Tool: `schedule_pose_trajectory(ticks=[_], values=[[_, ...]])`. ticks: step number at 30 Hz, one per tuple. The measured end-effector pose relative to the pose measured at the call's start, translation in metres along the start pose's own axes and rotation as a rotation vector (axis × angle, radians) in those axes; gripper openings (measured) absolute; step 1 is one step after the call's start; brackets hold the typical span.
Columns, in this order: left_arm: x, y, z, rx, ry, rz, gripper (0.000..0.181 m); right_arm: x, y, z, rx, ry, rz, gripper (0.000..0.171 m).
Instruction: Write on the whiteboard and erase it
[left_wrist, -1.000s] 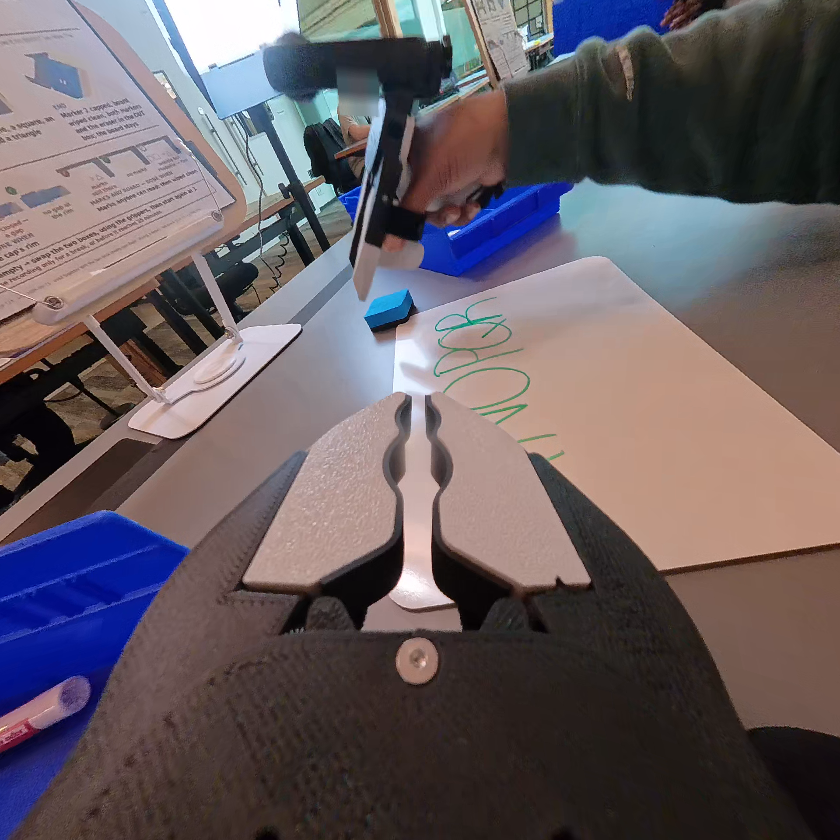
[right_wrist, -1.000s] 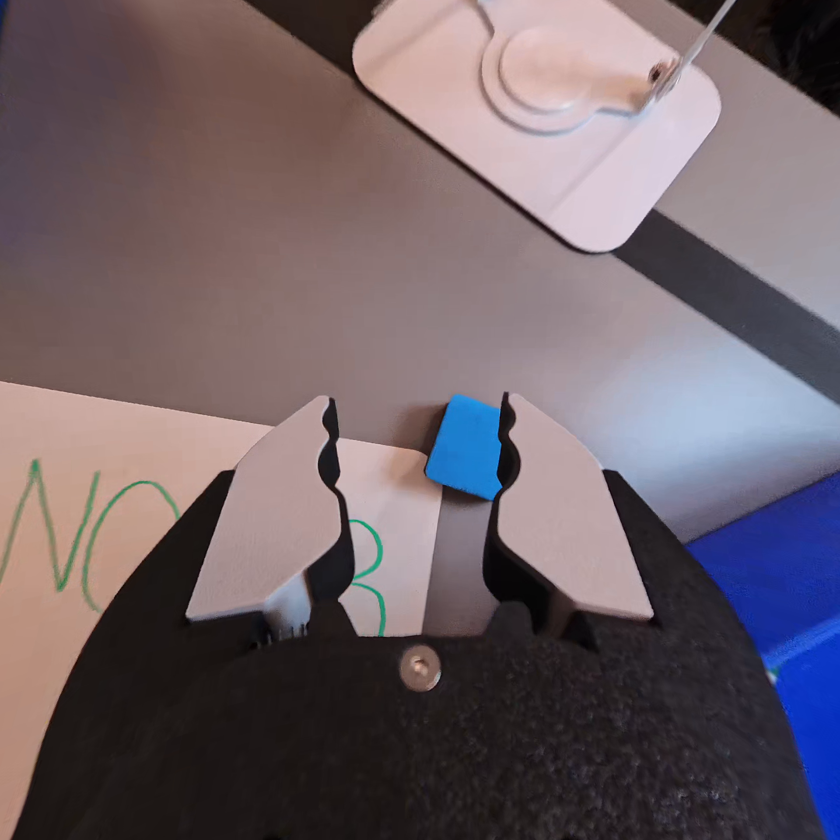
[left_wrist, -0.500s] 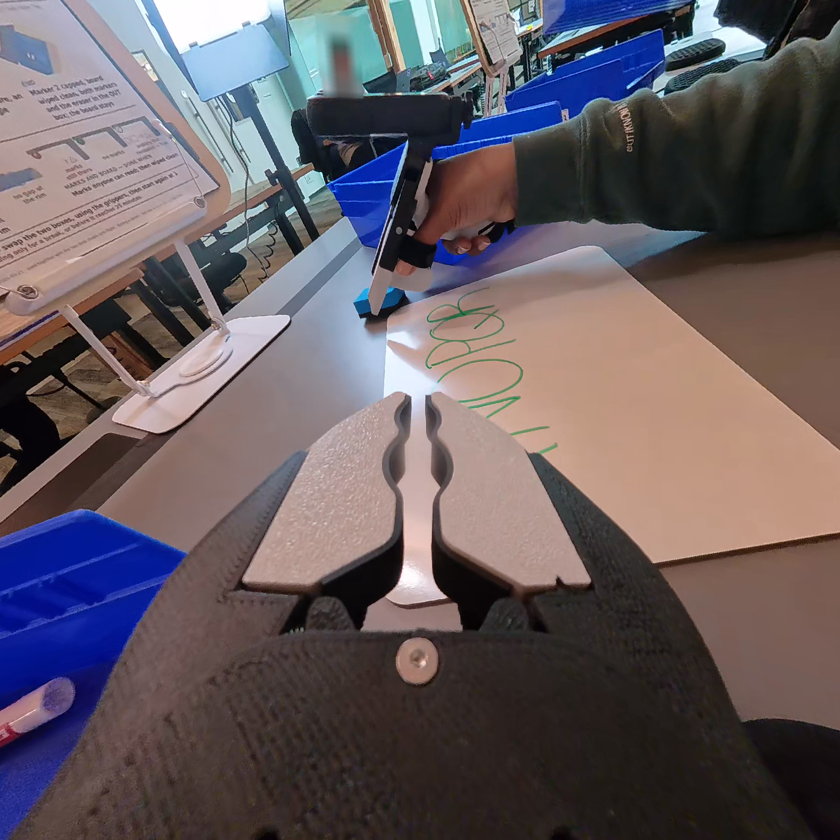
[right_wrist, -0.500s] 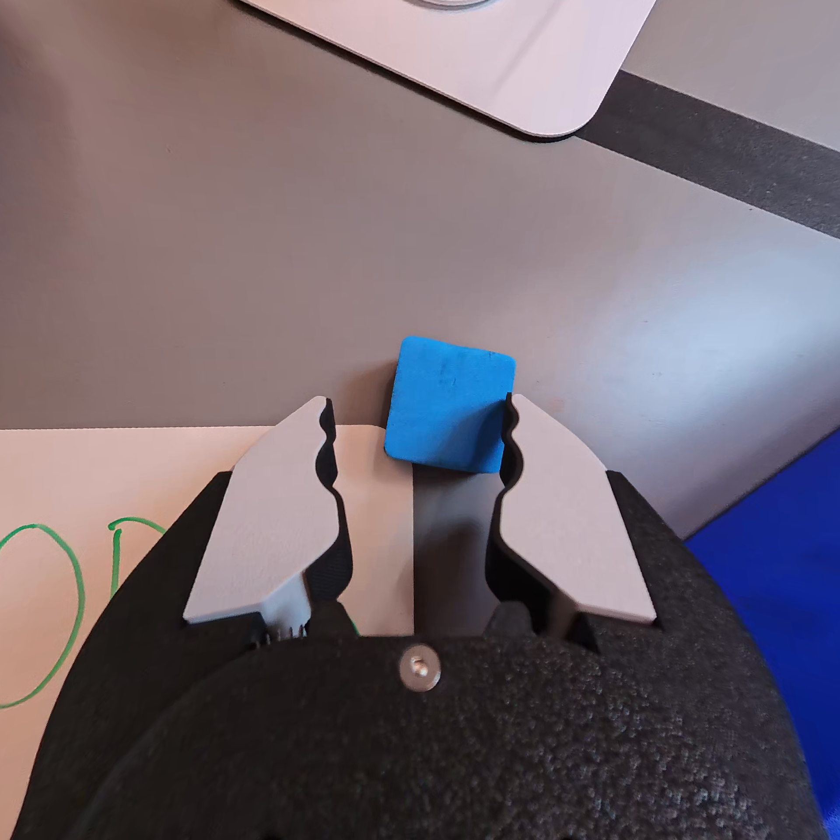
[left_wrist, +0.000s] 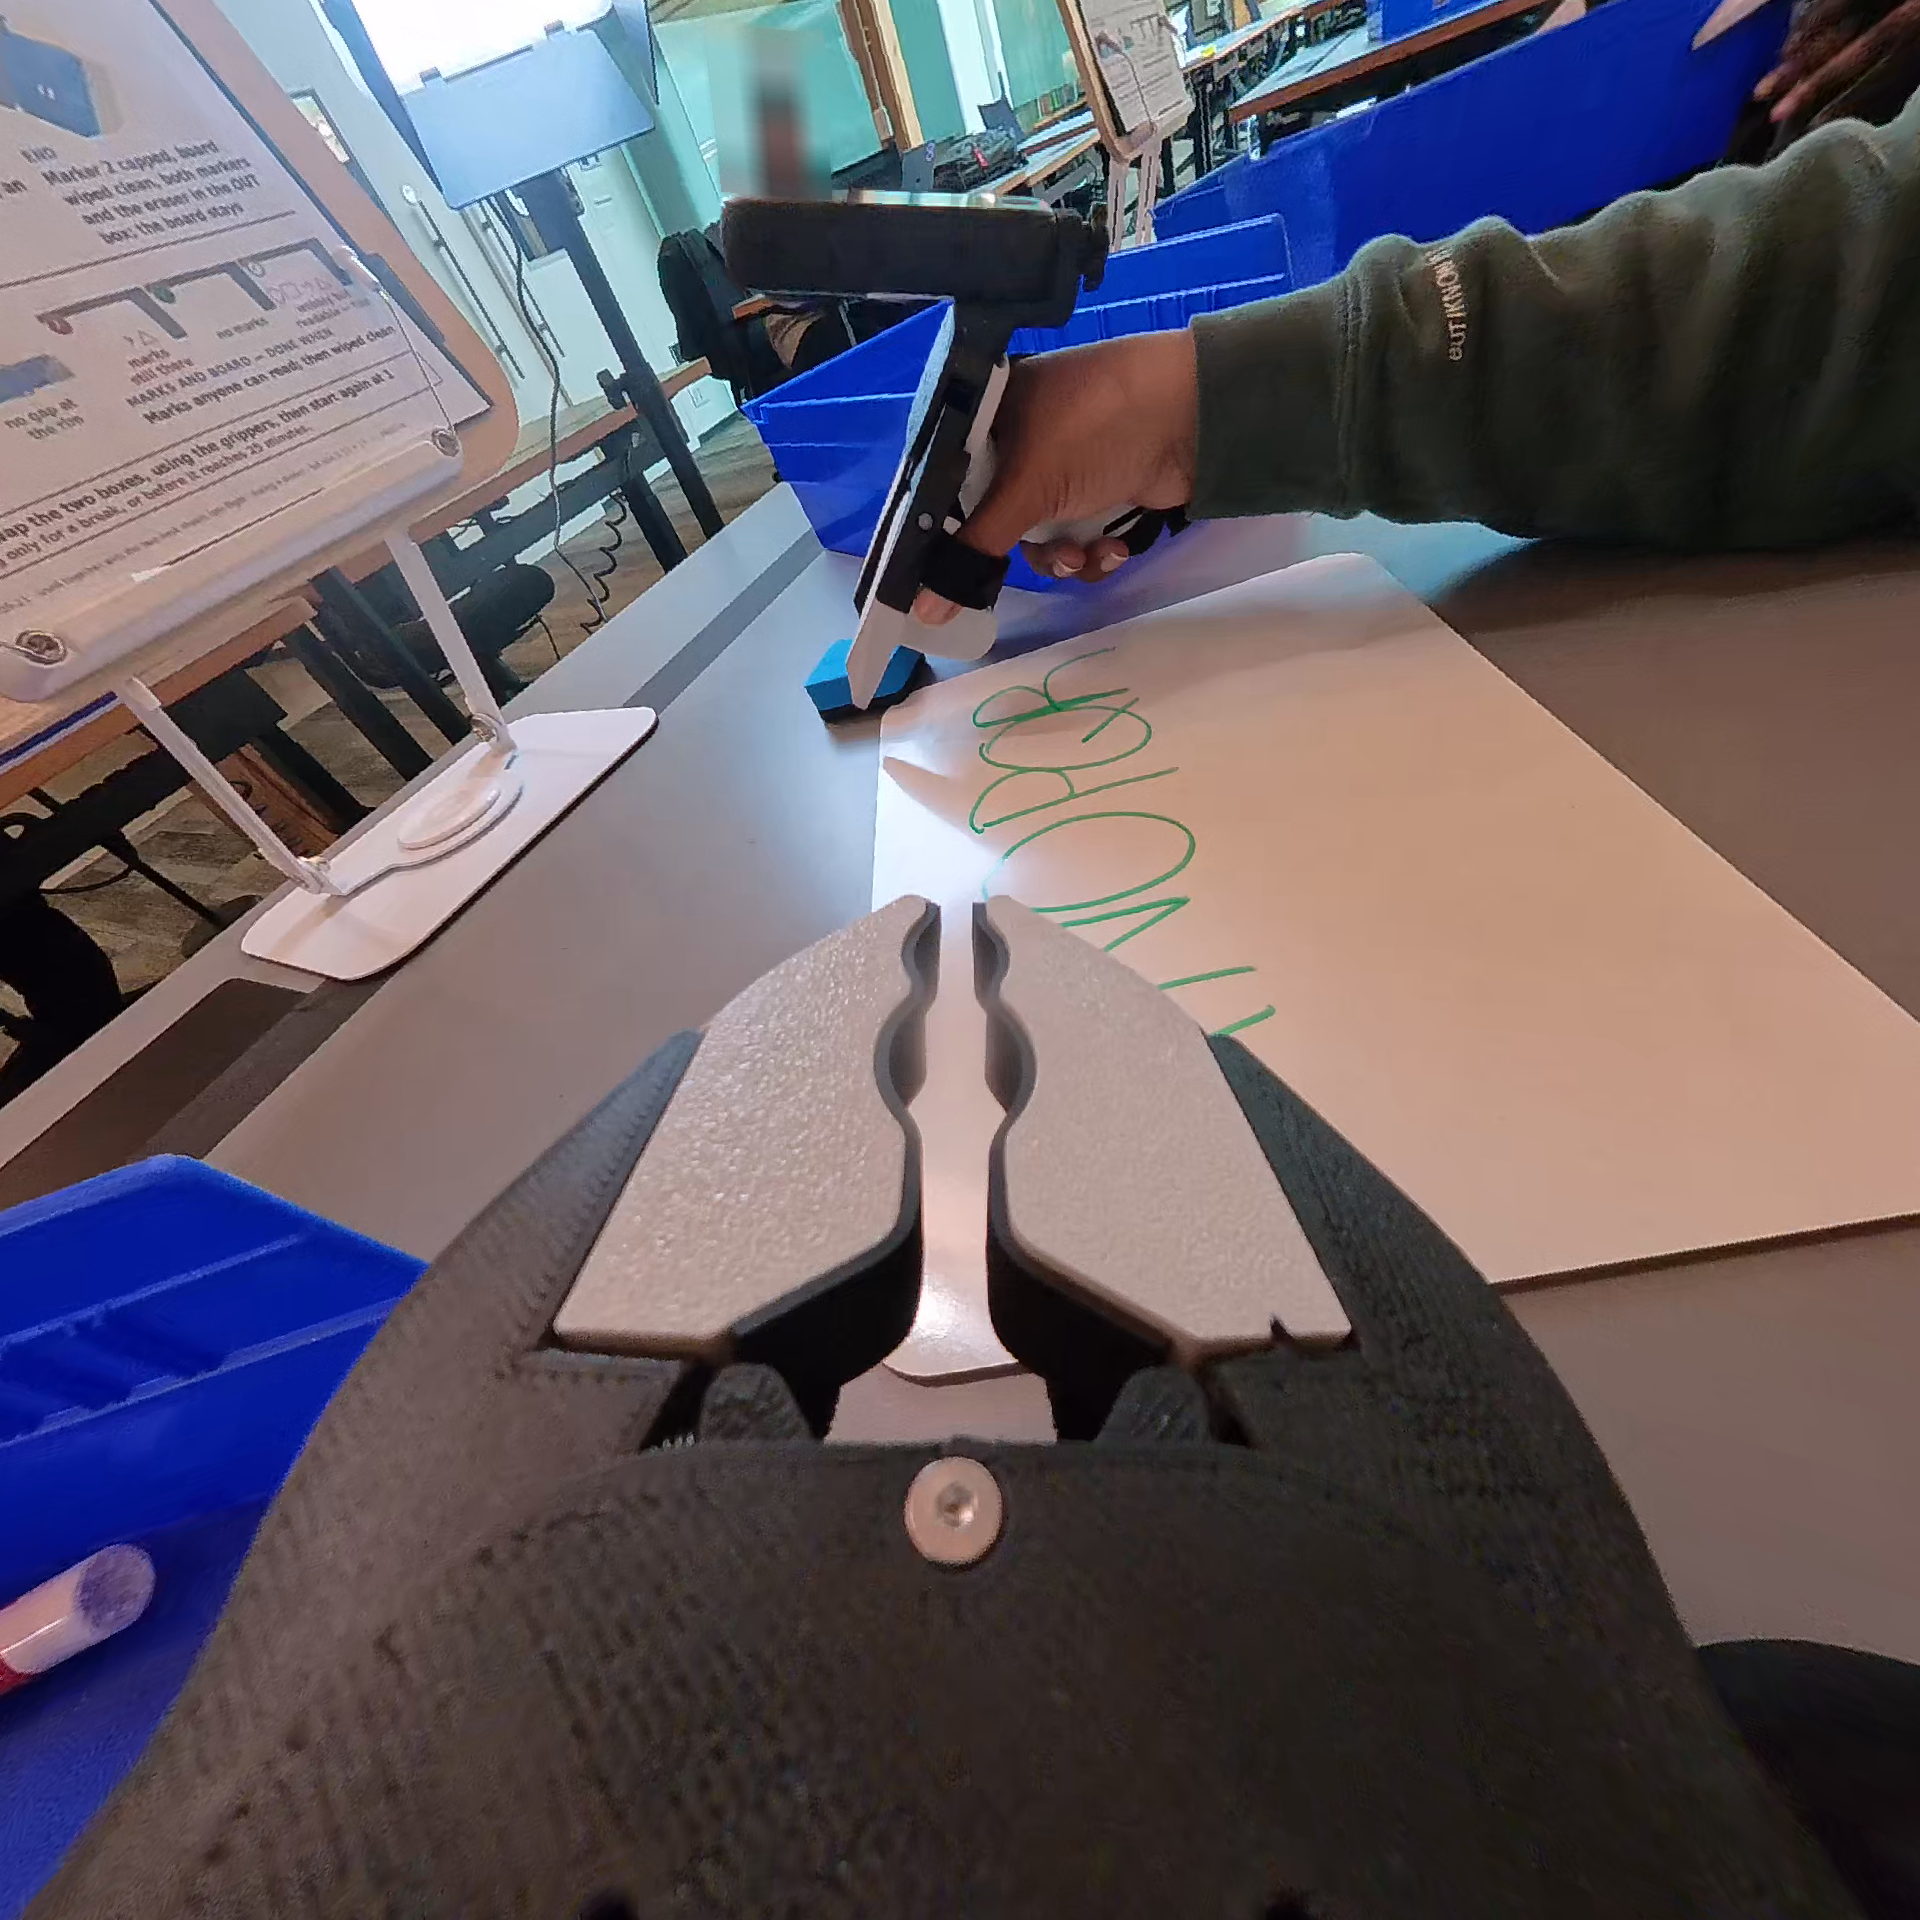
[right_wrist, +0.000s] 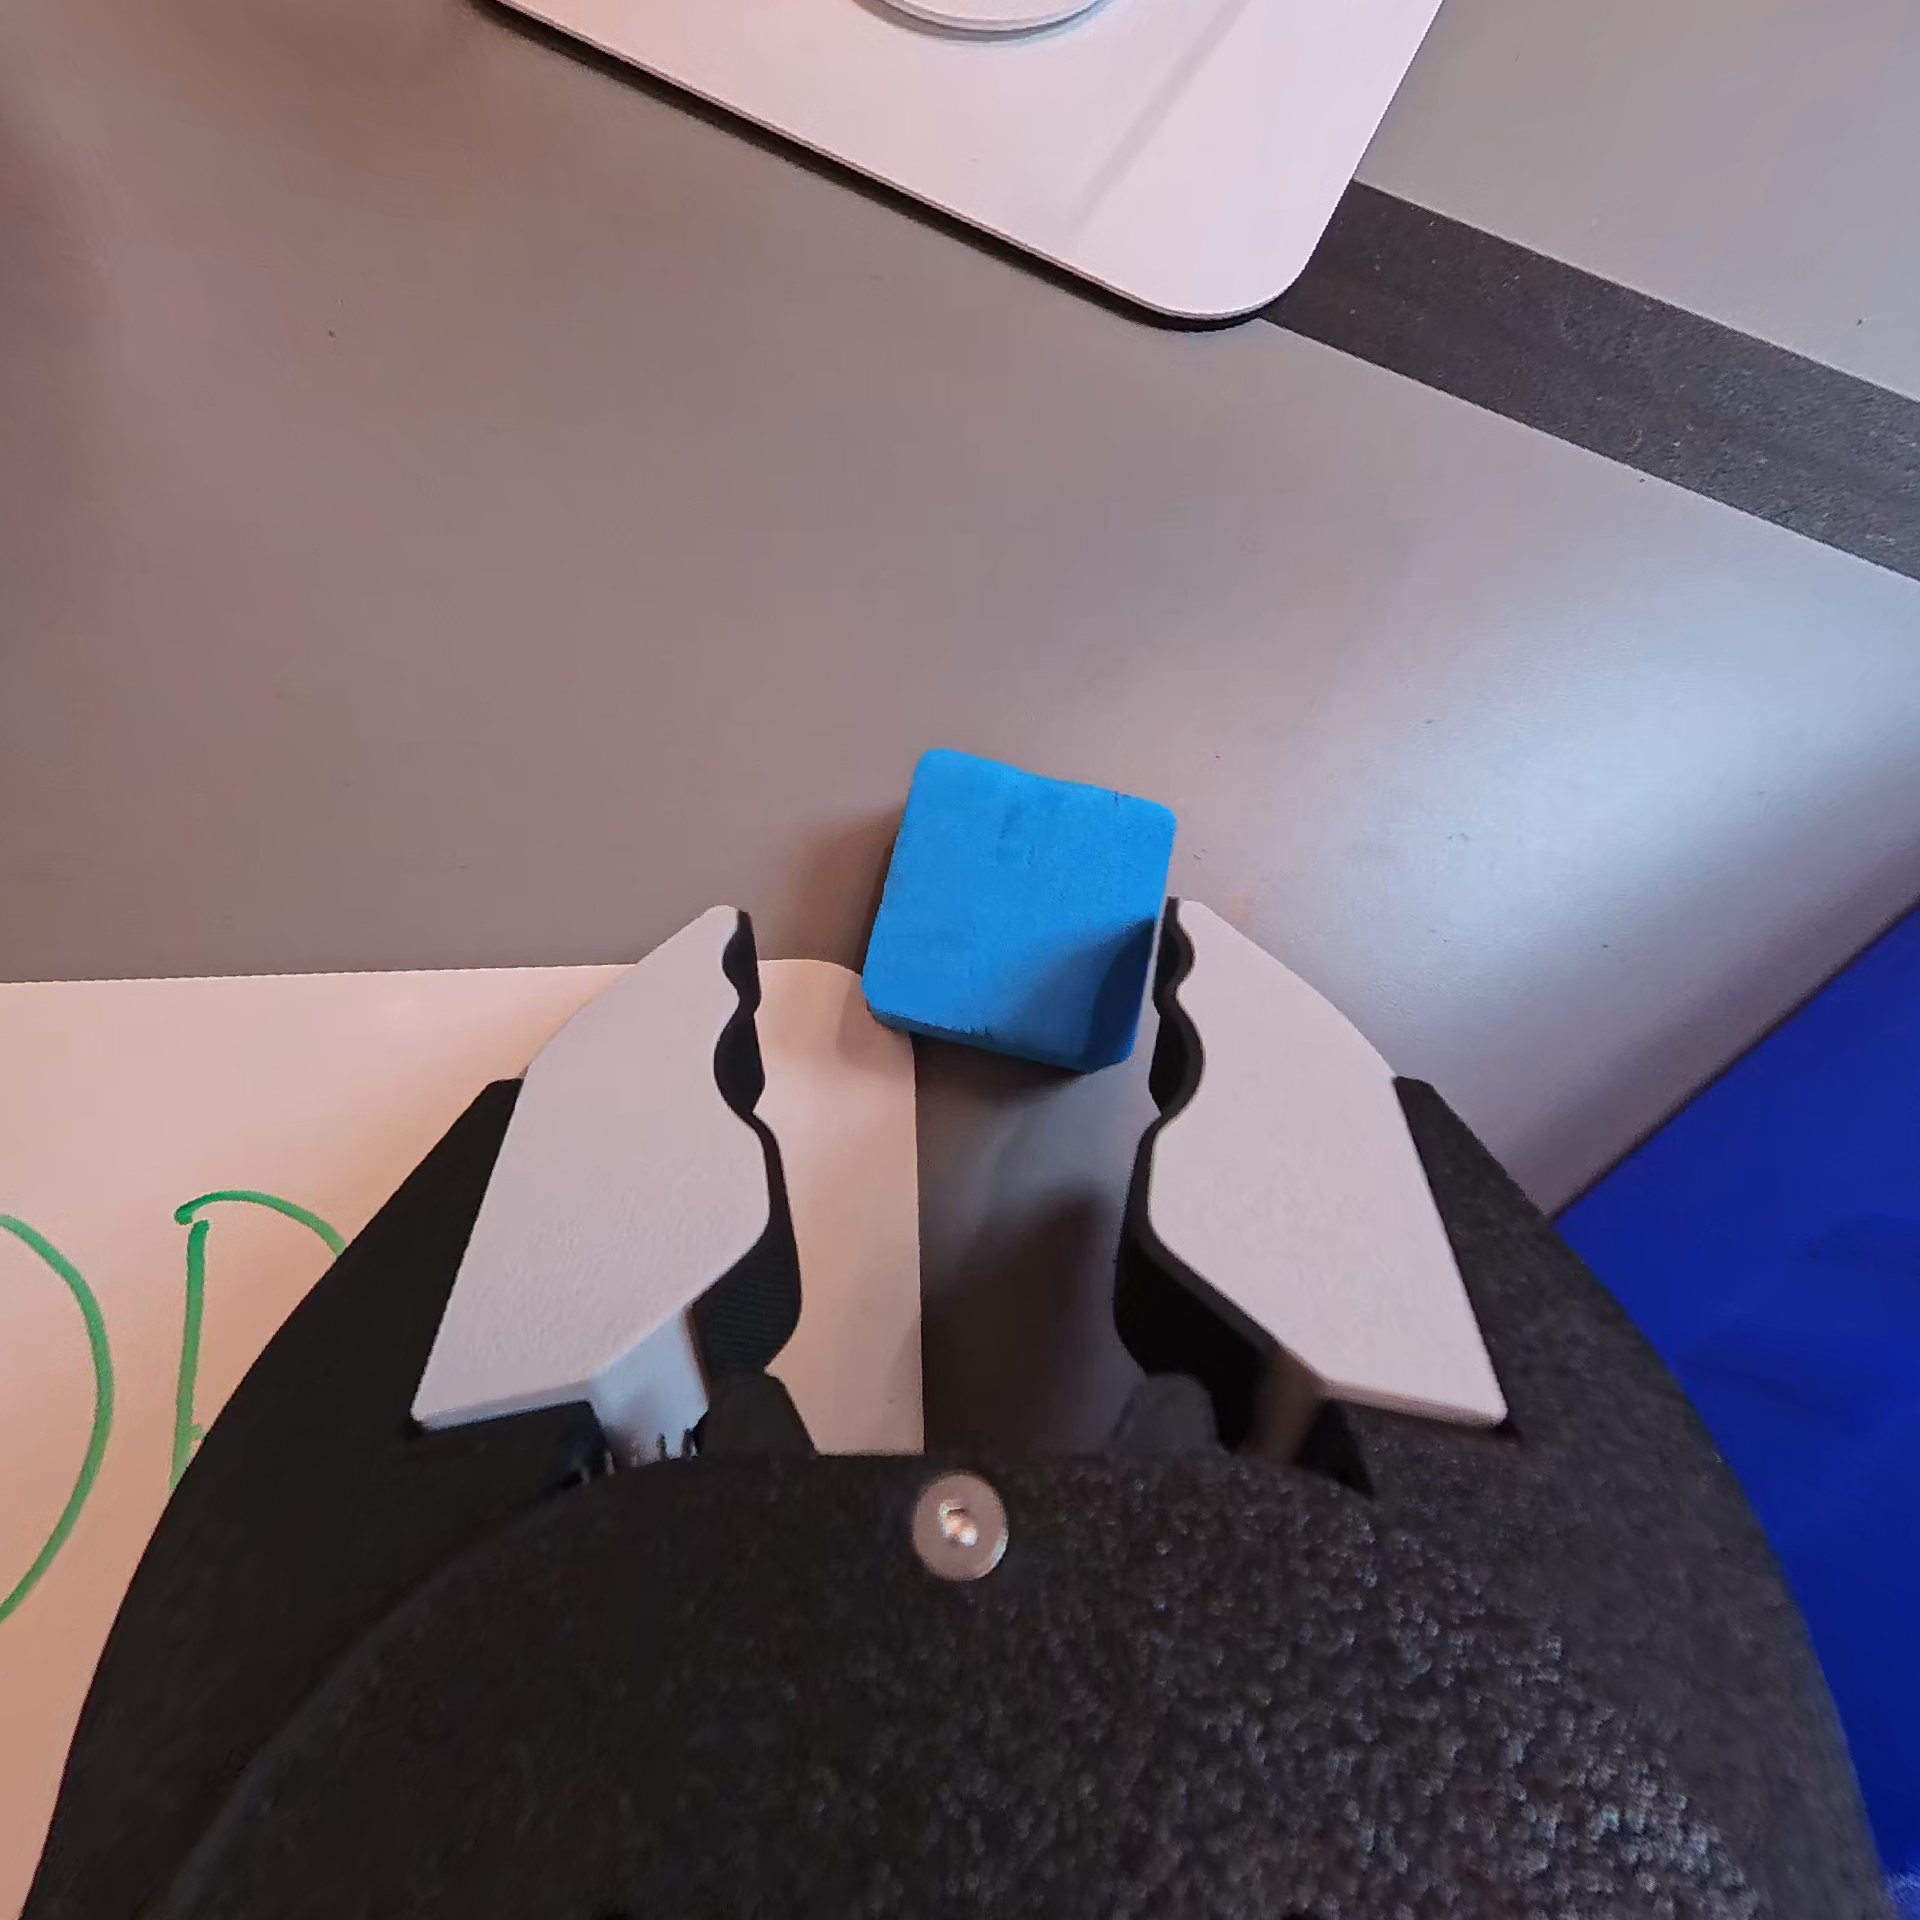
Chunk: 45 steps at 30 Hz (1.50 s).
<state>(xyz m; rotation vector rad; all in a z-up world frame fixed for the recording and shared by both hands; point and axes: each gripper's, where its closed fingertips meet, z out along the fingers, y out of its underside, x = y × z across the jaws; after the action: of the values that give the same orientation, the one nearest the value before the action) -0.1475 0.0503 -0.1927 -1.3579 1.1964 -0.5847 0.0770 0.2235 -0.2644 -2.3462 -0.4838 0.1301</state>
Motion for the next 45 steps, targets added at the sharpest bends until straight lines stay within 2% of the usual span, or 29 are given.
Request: schedule_pose_trajectory(ticks=[7, 10, 12, 18, 24, 30, 38, 45], values=[[0.001, 0.001, 0.001, -0.004, 0.006, 0.001, 0.006, 0.004, 0.006, 0.003, -0.014, 0.019, -0.005, 0.077], [0.002, 0.000, 0.000, -0.003, 0.008, 0.002, 0.006, 0.005, 0.008, 0.006, -0.005, 0.004, -0.013, 0.056], [0.002, 0.000, 0.000, -0.001, 0.011, 0.002, 0.006, 0.004, 0.004, 0.002, 0.026, -0.001, -0.024, 0.055], [0.001, 0.003, 0.001, -0.013, 0.013, -0.005, 0.006, -0.027, -0.010, -0.026, 0.129, -0.145, -0.112, 0.055], [-0.014, 0.009, -0.008, -0.042, 0.031, -0.020, 0.010, -0.061, 0.019, -0.050, 0.097, -0.274, -0.333, 0.055], [-0.011, 0.048, -0.021, -0.234, 0.252, -0.131, 0.029, -0.076, 0.057, -0.065, 0.032, -0.414, -0.427, 0.056], [-0.008, 0.087, -0.035, -0.415, 0.332, -0.178, 0.063, -0.078, 0.063, -0.071, 0.054, -0.461, -0.439, 0.071], [0.003, 0.099, -0.030, -0.477, 0.347, -0.131, 0.061, -0.083, 0.060, -0.064, 0.058, -0.445, -0.417, 0.065]])
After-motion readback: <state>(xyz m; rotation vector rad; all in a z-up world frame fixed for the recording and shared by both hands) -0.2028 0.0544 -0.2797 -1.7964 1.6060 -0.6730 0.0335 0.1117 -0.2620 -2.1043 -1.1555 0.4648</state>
